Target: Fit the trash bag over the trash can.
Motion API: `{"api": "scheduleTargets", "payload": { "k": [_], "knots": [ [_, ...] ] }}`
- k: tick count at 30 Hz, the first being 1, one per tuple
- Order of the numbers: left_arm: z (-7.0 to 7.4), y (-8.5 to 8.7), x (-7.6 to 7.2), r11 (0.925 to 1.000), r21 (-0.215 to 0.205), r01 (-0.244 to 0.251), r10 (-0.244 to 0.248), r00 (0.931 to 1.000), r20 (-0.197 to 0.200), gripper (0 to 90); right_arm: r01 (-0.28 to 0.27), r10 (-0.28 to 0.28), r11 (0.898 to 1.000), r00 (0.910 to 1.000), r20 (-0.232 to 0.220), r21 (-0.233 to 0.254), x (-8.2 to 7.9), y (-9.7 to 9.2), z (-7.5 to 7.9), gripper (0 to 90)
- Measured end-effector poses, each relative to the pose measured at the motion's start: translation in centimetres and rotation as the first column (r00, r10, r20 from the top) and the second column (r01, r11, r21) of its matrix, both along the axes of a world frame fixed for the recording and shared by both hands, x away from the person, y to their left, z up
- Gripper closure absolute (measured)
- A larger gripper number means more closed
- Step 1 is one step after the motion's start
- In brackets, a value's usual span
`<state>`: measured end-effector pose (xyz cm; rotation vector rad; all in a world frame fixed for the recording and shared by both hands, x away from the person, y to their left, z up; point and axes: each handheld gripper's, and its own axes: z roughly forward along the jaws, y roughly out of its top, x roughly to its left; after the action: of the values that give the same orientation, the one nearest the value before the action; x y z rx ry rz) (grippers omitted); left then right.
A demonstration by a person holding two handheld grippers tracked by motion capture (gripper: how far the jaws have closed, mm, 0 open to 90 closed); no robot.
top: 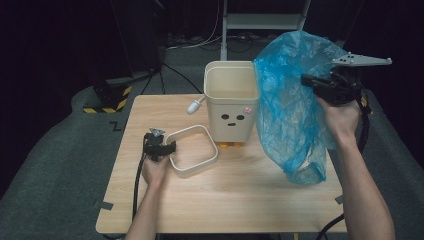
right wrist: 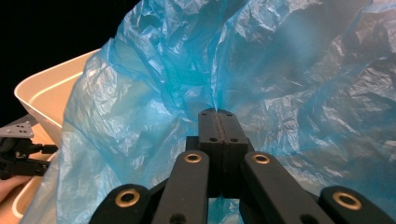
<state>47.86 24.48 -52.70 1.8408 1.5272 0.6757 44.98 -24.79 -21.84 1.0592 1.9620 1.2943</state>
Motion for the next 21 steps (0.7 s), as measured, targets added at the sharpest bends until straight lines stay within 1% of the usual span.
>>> {"api": "scheduleTargets", "payload": {
  "k": [7, 9, 13, 15, 18, 21],
  "knots": [
    [0.0, 0.0, 0.0, 1.0000, 0.004, -0.001, 0.001, 1.0000, -0.001, 33.4, -0.027, 0.027, 1.000, 0.9995, 0.016, 0.016, 0.4, 1.1, 0.4, 90.0],
    [0.0, -0.1, 0.0, 0.9999, 0.014, -0.001, 0.001, 1.0000, -0.003, 32.9, -0.033, 0.032, 0.999, 0.9991, 0.028, 0.022, 0.4, 1.3, 0.8, 90.0],
    [0.0, -0.2, 0.0, 0.9999, 0.014, -0.006, 0.006, 1.0000, -0.003, 32.9, -0.039, 0.037, 0.998, 0.9980, 0.051, 0.040, 0.4, 1.4, 1.5, 90.0],
    [0.0, -0.2, 0.0, 0.9999, 0.014, -0.005, 0.005, 1.0000, -0.003, 32.9, -0.042, 0.039, 0.998, 0.9977, 0.055, 0.047, 0.5, 1.5, 1.7, 90.0],
    [0.0, -0.2, 0.0, 0.9999, 0.014, -0.005, 0.005, 1.0000, -0.003, 32.4, -0.053, 0.050, 0.998, 0.9972, 0.055, 0.040, 0.7, 2.0, 1.6, 90.0],
    [0.0, -0.4, 0.0, 0.9999, 0.012, -0.012, 0.012, 0.9999, -0.001, 32.3, -0.069, 0.068, 0.997, 0.9971, 0.034, 0.017, 1.3, 2.8, 1.0, 90.0]
  ]
}}
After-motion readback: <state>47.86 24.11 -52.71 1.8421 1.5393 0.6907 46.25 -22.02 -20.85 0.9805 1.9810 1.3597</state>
